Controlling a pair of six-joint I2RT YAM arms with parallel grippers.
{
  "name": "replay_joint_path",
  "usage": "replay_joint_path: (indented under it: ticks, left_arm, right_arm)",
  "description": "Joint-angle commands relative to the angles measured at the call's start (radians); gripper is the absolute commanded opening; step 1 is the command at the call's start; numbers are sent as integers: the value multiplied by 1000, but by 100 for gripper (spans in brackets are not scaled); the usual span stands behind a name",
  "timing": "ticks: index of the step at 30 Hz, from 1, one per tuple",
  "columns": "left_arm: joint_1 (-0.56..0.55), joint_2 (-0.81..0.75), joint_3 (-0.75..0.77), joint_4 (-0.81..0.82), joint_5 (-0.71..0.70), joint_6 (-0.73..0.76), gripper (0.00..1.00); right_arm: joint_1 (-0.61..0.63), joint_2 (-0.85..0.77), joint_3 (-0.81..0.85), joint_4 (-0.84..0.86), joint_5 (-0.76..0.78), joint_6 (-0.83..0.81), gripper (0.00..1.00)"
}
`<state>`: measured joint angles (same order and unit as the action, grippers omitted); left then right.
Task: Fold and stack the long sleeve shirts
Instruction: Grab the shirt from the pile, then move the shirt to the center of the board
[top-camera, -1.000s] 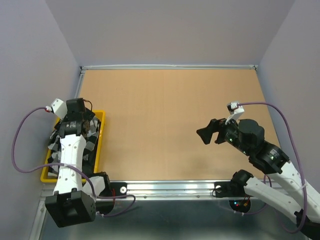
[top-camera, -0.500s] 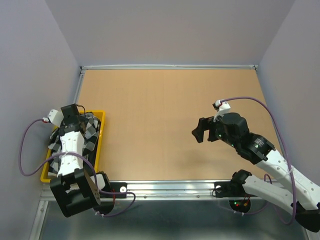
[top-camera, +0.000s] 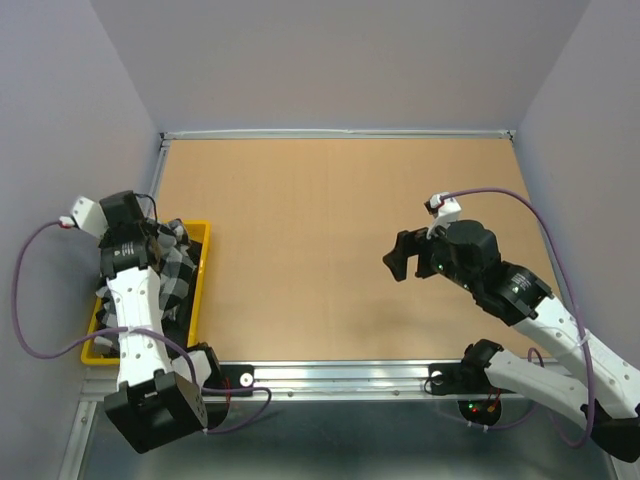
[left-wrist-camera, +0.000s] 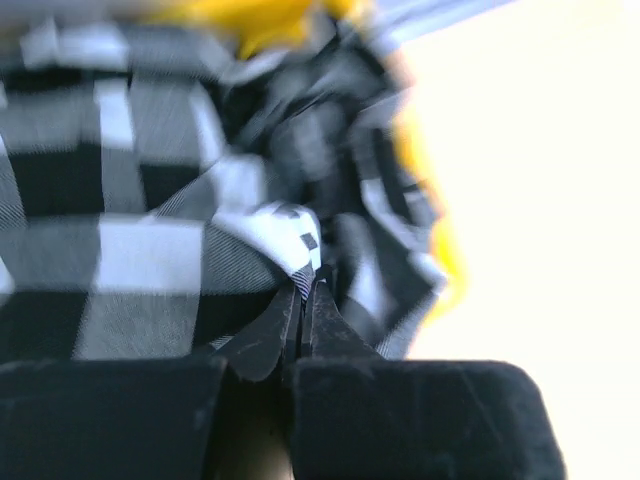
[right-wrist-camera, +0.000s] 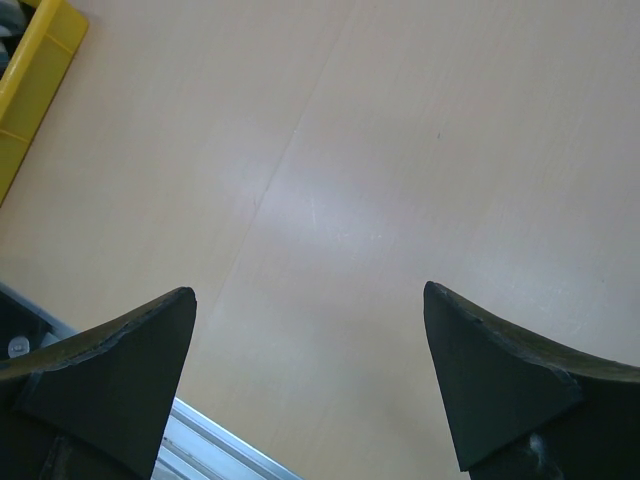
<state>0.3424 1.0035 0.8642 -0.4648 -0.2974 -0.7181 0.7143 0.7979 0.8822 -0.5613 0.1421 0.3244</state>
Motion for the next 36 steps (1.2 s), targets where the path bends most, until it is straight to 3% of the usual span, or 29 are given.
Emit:
replay_joint_path:
  ticks: [1,5,10,12,16,17,26,31,35,36]
  left_arm:
    - [-9,-65,251,-17,4,60,0]
    - [-51,-74,462,35,89,81,0]
    - [-130,27,727,126,274,108,0]
    - [-179,52,765,231,346,101,0]
    - [-376,194,947,324,420,117,0]
    - [-463,275,1054,331,435,140,0]
    - [-755,665,1567,448,501,195,0]
    - [-853,777,1645,606,501,195,0]
    - [-891,773,1606,644,501,195,0]
    - [-899,741,1528,644,501,195,0]
  right_arm:
    - [2,3,95,49,7,-45,100]
    - [2,18,127,51,27,-51,100]
    - [4,21,164,51,43,-45,100]
    - [2,18,169,51,60,-35,100]
    - [2,18,179,52,94,-21,100]
    - [2,18,185,52,100,-15,100]
    - [2,-25,199,54,241,39,100]
    - [2,-95,190,52,304,42,100]
    - [2,-155,169,52,332,47,100]
    - [2,-167,156,51,335,47,100]
